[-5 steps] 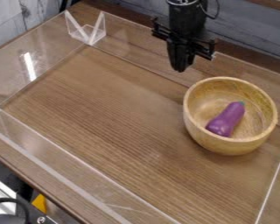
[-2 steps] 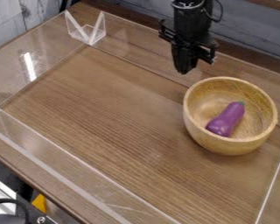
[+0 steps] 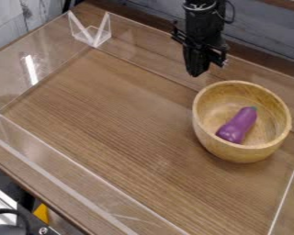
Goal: Put the purple eggplant in the brown bowl
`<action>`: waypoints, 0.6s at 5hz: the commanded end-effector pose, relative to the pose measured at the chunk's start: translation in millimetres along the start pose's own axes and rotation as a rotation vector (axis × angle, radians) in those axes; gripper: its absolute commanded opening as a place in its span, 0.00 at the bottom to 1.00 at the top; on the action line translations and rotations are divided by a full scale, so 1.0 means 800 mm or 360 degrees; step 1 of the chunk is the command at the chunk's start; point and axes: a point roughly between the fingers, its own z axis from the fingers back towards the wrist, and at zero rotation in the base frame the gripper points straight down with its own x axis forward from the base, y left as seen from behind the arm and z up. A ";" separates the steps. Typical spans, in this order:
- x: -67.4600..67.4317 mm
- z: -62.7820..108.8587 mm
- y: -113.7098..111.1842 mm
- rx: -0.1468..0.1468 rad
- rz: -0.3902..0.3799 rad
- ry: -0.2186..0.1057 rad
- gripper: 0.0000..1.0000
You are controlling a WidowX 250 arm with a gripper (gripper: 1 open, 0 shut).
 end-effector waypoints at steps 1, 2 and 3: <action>0.017 0.020 0.010 0.0044 0.0010 -0.0096 0.00; 0.016 0.015 0.011 0.0045 0.0031 -0.0094 0.00; 0.018 0.020 -0.002 0.0053 0.0091 -0.0093 0.00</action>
